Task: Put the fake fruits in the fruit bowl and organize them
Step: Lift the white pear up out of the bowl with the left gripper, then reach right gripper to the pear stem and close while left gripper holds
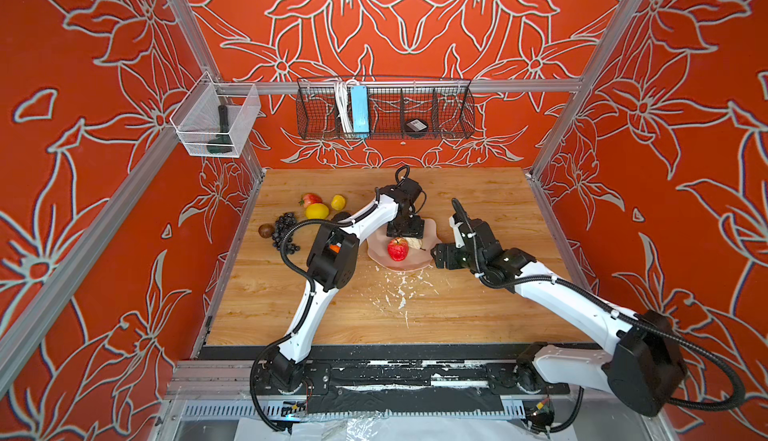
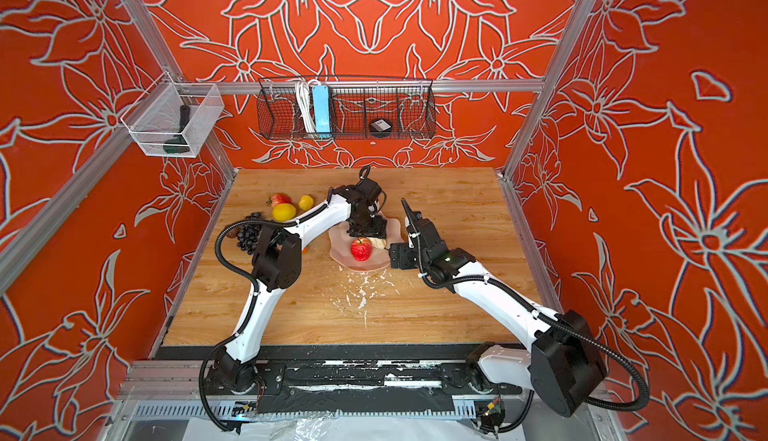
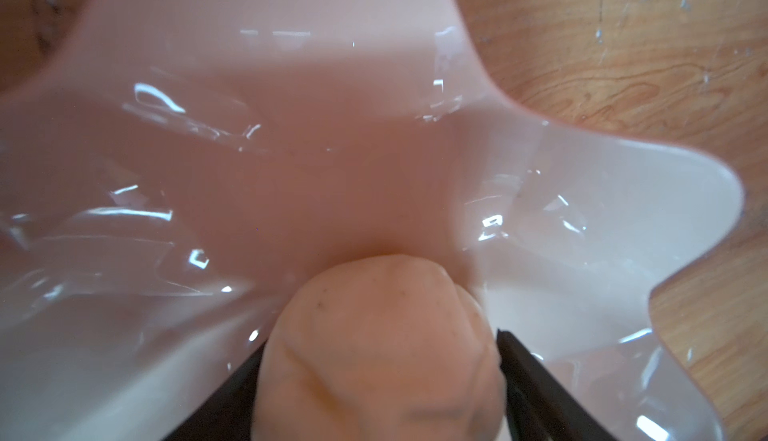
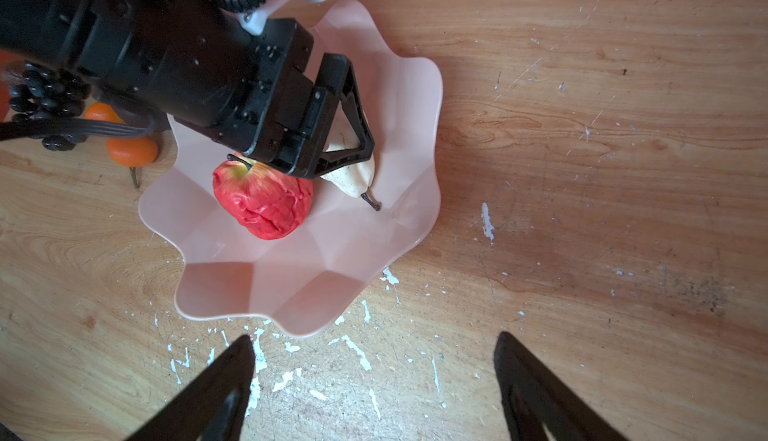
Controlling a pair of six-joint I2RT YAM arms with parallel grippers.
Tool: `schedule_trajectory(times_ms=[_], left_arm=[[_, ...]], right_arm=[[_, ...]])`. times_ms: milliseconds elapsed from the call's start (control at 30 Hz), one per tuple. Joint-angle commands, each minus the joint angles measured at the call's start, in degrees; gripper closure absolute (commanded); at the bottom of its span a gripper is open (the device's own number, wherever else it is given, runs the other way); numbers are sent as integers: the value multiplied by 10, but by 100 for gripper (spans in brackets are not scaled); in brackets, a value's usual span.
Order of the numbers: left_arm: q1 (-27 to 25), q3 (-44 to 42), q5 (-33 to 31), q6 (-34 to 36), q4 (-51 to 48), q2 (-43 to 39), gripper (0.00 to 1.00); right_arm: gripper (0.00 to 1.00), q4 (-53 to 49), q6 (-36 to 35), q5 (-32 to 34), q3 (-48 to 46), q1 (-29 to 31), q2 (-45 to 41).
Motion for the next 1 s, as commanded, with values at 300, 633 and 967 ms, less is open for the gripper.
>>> schedule_trajectory(times_ms=[300,633,967], left_arm=[[5,-42,-10,-45,33,-56,31],[32,-103,0,-102,84,-125,33],[70,-156,84,-164,132,-172,33]], right_arm=[[9,-1,10,-4,-6,-3,-4],[10,14,13,-32,-5,-3,2],[23,23,-20,-143,53,-25,62]])
